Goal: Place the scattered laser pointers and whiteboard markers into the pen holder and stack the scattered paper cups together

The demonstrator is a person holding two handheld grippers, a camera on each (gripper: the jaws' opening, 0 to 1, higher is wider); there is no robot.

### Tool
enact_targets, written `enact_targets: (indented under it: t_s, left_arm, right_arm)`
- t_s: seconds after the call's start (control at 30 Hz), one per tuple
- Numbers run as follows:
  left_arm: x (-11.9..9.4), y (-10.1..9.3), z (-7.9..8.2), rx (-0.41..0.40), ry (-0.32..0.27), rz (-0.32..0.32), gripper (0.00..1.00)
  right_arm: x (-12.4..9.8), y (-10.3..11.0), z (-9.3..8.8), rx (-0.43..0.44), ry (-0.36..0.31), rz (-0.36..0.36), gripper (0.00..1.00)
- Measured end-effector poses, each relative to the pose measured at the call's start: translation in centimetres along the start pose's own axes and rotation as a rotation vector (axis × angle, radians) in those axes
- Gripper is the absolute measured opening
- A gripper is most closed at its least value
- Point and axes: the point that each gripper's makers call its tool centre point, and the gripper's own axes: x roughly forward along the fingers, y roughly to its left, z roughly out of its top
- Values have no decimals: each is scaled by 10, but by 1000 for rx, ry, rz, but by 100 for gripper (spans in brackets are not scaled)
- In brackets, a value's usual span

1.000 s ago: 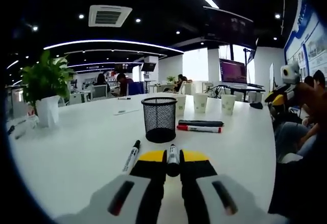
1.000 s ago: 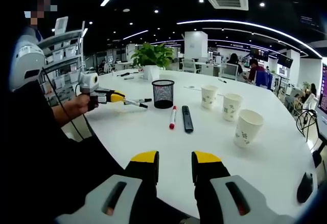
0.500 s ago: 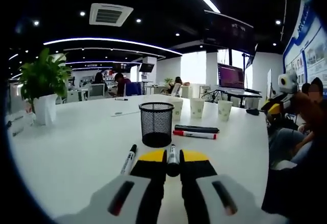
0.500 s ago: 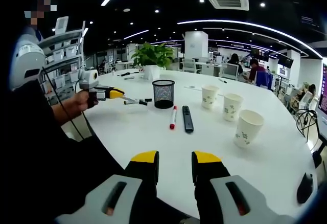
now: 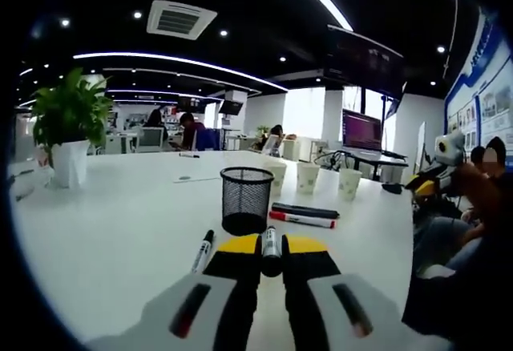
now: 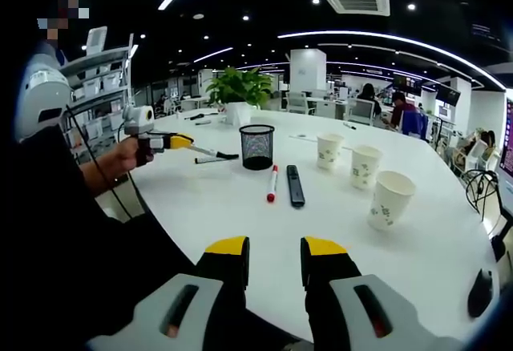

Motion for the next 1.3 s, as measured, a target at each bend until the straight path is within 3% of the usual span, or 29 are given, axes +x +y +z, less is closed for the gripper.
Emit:
enact_targets:
  t_s: [1.3]
  left_arm:
    - [-6, -3, 28, -47, -28, -61, 12]
  right_arm:
    - [2, 1, 2, -4, 0, 6, 29]
